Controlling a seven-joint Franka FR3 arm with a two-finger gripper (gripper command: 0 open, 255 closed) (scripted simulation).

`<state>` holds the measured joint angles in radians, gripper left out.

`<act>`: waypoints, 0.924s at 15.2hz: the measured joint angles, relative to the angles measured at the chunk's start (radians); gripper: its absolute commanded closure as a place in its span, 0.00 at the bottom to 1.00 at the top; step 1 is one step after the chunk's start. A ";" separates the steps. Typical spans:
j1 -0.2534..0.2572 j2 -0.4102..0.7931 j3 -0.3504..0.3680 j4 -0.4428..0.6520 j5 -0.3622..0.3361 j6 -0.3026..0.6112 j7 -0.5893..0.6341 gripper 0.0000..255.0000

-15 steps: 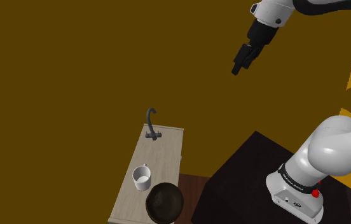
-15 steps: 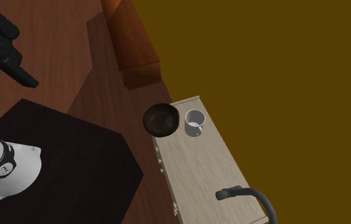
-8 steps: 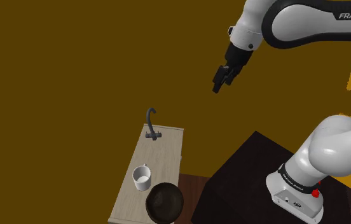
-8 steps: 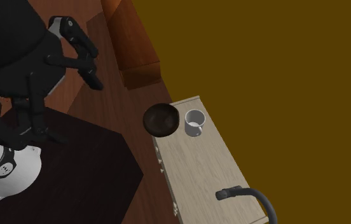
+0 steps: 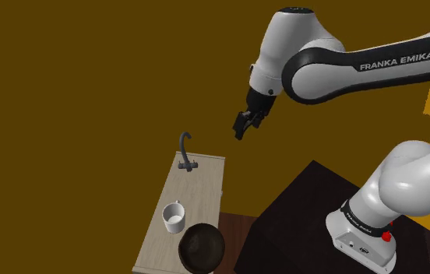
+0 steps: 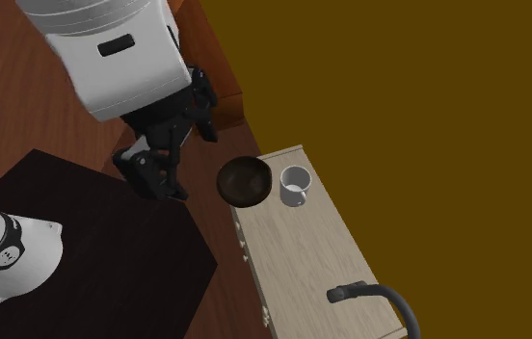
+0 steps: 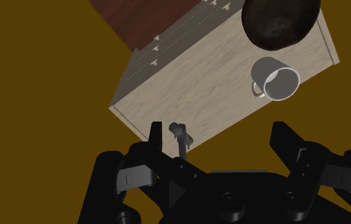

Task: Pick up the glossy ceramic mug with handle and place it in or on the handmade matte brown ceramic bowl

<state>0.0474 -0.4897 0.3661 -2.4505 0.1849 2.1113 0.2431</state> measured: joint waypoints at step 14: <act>-0.019 0.526 0.236 0.154 -0.289 0.287 0.402 0.00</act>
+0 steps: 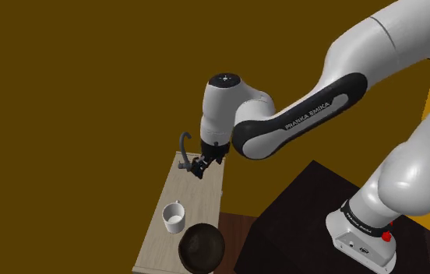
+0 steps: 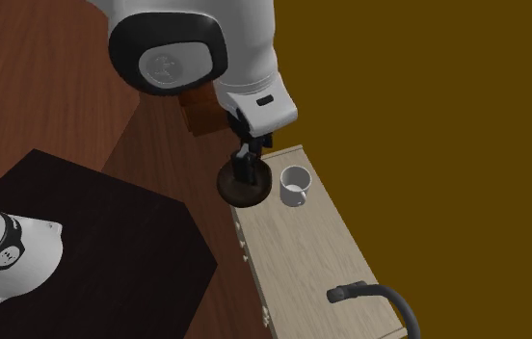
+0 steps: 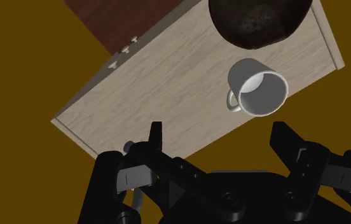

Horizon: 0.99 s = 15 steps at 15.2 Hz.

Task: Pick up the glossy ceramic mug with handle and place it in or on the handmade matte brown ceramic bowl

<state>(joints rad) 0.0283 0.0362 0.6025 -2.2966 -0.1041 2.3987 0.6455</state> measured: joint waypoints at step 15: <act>0.304 0.630 -0.144 0.456 -0.412 0.009 0.387 0.00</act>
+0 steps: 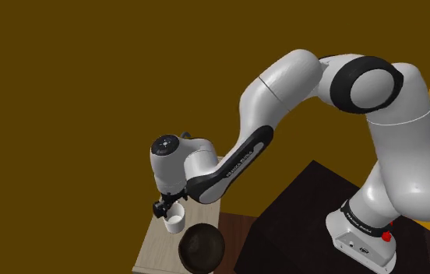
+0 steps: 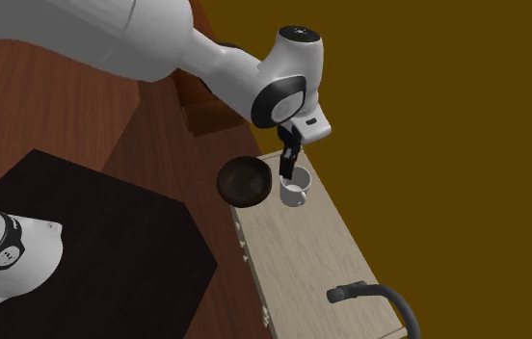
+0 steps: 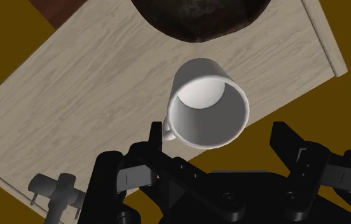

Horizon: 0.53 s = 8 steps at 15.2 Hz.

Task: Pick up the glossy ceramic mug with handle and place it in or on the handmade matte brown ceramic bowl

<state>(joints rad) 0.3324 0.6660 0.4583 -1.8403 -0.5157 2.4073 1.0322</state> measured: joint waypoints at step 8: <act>0.110 0.221 -0.055 0.224 -0.041 -0.025 0.035 0.00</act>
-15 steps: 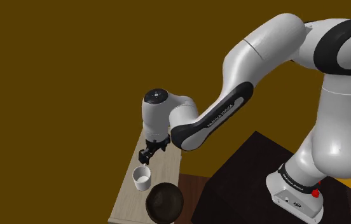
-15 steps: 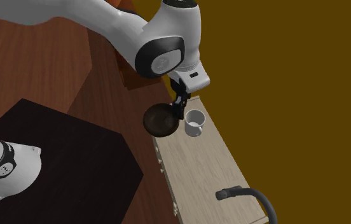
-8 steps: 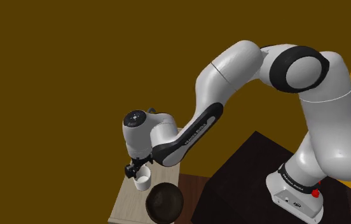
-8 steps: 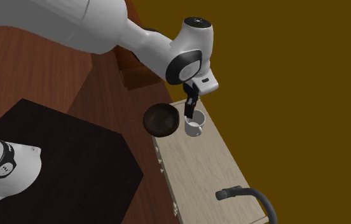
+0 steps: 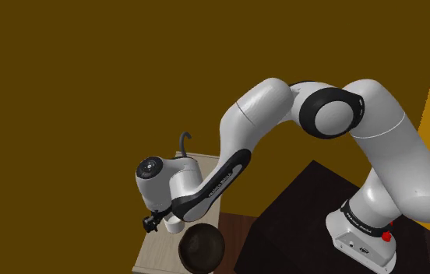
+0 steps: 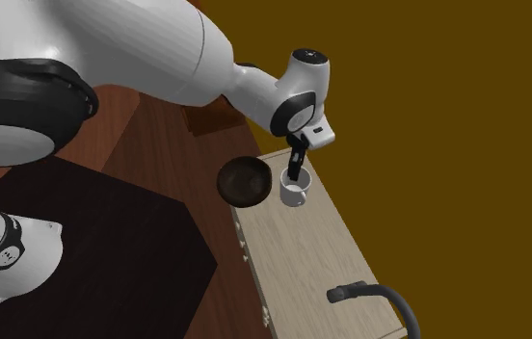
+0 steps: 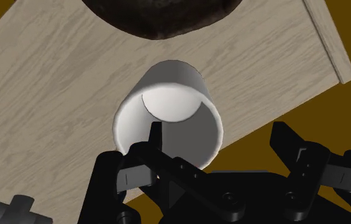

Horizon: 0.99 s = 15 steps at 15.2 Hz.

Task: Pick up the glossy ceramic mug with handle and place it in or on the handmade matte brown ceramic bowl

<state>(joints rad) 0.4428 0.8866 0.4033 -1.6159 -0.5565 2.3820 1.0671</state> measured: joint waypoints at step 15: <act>0.017 0.064 -0.023 0.034 -0.019 0.033 0.008 1.00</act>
<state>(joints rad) 0.4595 0.9504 0.3801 -1.5822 -0.5754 2.4145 1.0755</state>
